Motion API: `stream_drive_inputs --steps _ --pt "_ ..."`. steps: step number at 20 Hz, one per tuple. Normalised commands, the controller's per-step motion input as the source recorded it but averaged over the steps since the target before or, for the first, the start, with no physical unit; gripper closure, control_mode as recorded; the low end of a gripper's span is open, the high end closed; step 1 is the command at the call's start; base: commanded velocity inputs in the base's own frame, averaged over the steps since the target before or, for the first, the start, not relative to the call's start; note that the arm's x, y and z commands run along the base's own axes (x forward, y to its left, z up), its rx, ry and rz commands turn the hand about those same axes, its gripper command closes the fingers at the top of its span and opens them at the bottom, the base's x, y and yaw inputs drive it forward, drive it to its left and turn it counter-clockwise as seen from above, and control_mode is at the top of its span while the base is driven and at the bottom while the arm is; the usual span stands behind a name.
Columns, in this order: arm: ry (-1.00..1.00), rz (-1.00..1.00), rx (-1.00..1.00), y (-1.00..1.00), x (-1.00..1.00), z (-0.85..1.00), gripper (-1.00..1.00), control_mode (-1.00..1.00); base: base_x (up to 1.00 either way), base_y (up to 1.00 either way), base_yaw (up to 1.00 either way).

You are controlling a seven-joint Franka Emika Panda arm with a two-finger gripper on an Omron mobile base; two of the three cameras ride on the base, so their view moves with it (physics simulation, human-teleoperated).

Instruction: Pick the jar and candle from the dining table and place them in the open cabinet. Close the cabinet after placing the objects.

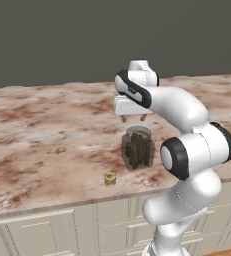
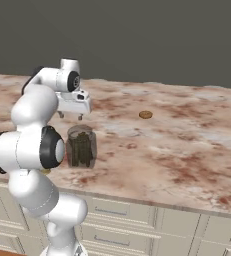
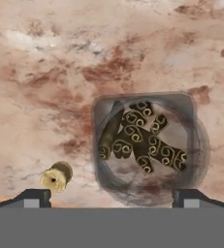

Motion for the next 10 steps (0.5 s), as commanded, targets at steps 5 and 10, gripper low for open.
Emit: stream_drive_inputs --steps 5,10 --pt "-0.03 0.00 0.00 0.00 0.00 -0.44 -1.00 -1.00 0.00 0.00 0.00" --pt "-0.05 0.00 0.00 0.00 0.00 -0.55 -1.00 -1.00 0.00 0.00 0.00"
